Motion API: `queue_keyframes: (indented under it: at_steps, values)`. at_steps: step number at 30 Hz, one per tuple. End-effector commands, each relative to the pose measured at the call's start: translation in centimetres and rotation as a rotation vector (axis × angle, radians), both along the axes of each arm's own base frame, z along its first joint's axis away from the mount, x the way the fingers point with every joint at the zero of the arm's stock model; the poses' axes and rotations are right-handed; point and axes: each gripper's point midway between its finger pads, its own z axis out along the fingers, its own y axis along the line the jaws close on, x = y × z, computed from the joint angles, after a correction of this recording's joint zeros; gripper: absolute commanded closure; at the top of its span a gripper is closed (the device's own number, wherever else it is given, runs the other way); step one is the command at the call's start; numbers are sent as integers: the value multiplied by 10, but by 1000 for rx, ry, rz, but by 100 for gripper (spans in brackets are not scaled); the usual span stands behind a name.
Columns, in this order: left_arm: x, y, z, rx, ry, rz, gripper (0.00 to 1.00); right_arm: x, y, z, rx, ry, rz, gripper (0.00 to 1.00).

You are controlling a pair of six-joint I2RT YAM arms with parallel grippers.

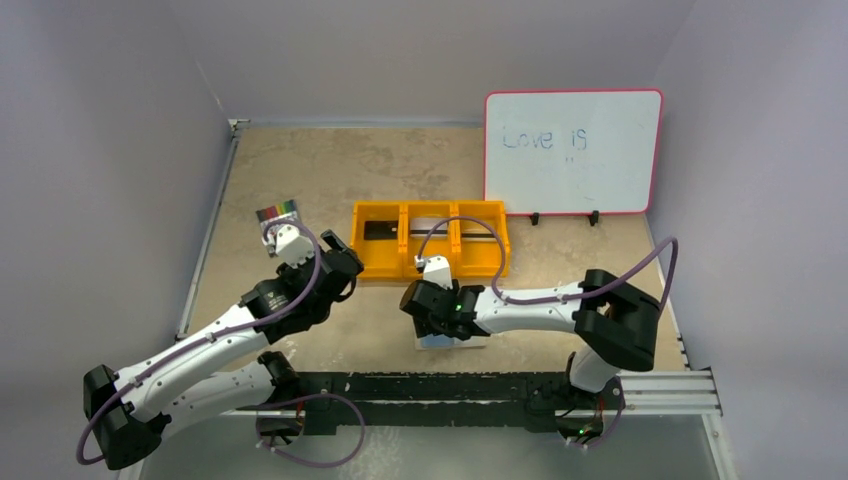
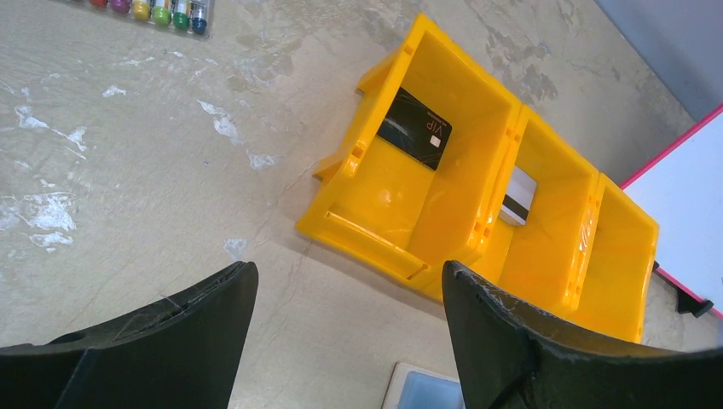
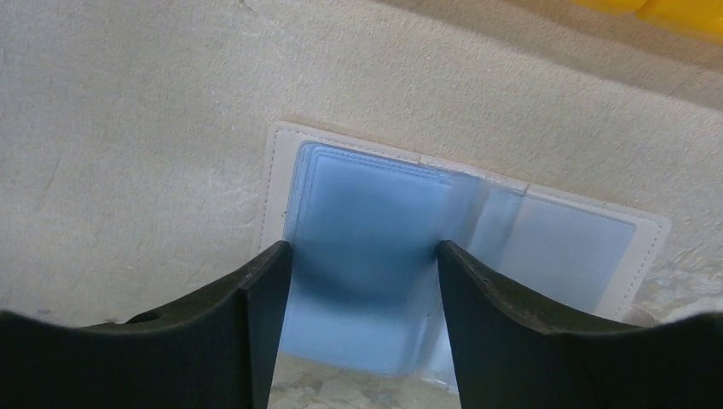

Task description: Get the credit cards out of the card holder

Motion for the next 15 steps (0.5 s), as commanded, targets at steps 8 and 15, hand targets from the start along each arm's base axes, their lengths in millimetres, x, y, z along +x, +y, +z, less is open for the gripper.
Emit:
queue_keyframes:
  at_steps: [8, 15]
  values:
    - [1, 4, 8, -13, -33, 19, 21, 2, -1, 6, -1, -8, -56, 57]
    - [6, -5, 9, -9, -28, -6, 21, -2, 10, 20, 122, -13, -14, 60]
